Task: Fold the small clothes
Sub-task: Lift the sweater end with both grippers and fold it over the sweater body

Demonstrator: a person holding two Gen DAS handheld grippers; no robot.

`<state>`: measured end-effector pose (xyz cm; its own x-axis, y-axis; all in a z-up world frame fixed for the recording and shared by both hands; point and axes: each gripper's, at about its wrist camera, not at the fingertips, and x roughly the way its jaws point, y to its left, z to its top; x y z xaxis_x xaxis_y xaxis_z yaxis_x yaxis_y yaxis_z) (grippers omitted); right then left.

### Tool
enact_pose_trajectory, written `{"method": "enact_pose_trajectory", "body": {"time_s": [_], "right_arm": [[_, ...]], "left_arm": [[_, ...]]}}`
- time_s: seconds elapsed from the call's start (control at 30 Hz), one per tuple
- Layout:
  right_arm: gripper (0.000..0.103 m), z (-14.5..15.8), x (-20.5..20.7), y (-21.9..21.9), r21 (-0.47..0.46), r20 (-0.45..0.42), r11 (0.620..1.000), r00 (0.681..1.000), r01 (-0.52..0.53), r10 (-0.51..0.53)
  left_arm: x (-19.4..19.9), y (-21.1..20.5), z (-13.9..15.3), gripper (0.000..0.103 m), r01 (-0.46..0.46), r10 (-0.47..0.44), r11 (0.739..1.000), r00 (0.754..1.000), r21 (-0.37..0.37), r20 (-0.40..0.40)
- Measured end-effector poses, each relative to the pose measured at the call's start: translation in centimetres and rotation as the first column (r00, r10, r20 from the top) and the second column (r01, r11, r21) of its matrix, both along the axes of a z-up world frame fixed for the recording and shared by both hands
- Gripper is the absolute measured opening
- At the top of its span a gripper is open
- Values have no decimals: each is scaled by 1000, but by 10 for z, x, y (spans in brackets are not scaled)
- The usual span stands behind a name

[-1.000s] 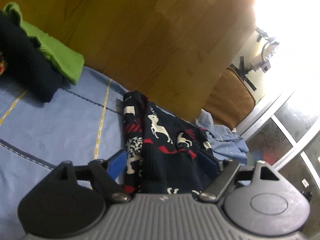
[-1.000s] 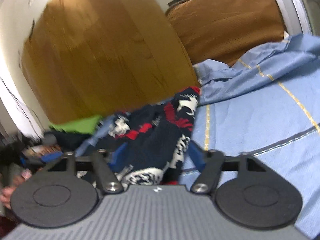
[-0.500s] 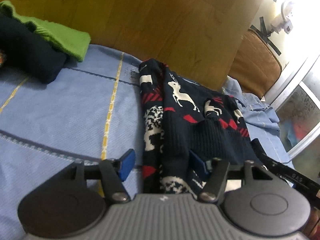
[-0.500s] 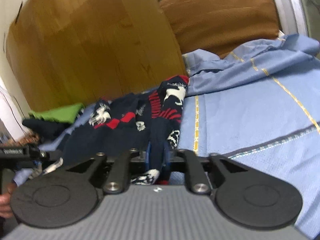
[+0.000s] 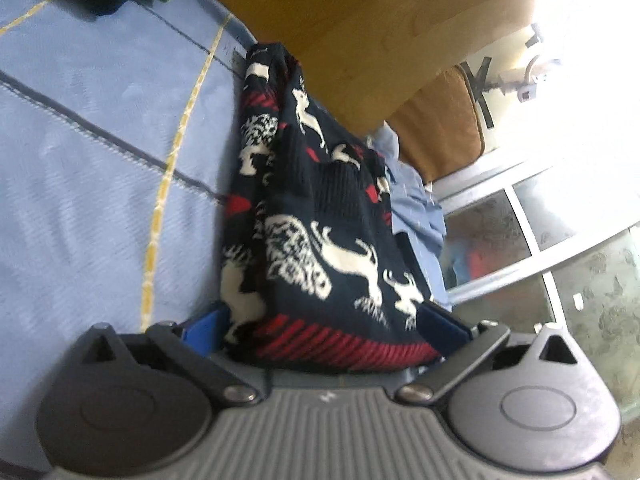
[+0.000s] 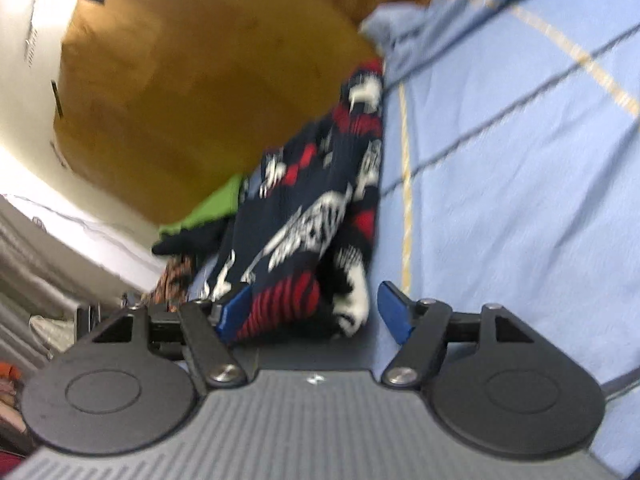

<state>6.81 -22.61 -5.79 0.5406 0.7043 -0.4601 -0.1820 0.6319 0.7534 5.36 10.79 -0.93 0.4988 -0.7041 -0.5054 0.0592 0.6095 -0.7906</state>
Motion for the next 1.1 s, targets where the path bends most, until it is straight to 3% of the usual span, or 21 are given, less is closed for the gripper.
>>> {"method": "enact_pose_trajectory", "body": {"time_s": [0.07,0.13,0.17,0.27,0.37,0.53,0.63,0.73,0.8,0.9,0.97,1.1], "right_arm": [[71,-3,6,14,-6,31,1000,1000,-4,4],[70,-3,15,32,-32,82,999,997,-6,9],[67,-4,20,39,-54,92,999,996,6,-1],[45,-4,29,46,-70,47,997,998,44,-41],[33,3,24,48,-79,35,996,998,46,-43],[31,35,-8,45,-64,89,997,995,-31,37],[31,45,-34,46,-94,107,990,988,-101,111],[38,32,-56,49,-143,66,972,978,-187,198],[47,18,-62,50,-165,13,965,978,-205,210],[48,14,-51,29,-121,11,983,990,-138,141],[50,29,-42,10,-115,72,993,997,-30,39],[51,50,-12,-9,-134,199,987,978,93,-66]], "left_arm": [[6,-14,1,99,1,-2,999,1000,37,27],[9,-20,-1,75,-26,22,996,998,80,54],[12,-20,-2,50,-49,45,993,998,107,41],[15,-11,-2,36,-67,69,993,997,100,-24],[3,-13,11,29,-57,57,988,998,142,9],[-29,-7,42,28,-25,13,989,996,146,85],[-59,-2,46,28,24,-39,988,995,154,96],[-85,0,34,28,55,-69,980,996,193,64],[-94,1,20,37,52,-57,974,998,222,19],[-84,20,14,40,23,-19,989,999,146,-27],[-75,31,27,44,-33,30,984,999,176,23],[-37,41,52,59,-107,70,964,985,245,155]]}}
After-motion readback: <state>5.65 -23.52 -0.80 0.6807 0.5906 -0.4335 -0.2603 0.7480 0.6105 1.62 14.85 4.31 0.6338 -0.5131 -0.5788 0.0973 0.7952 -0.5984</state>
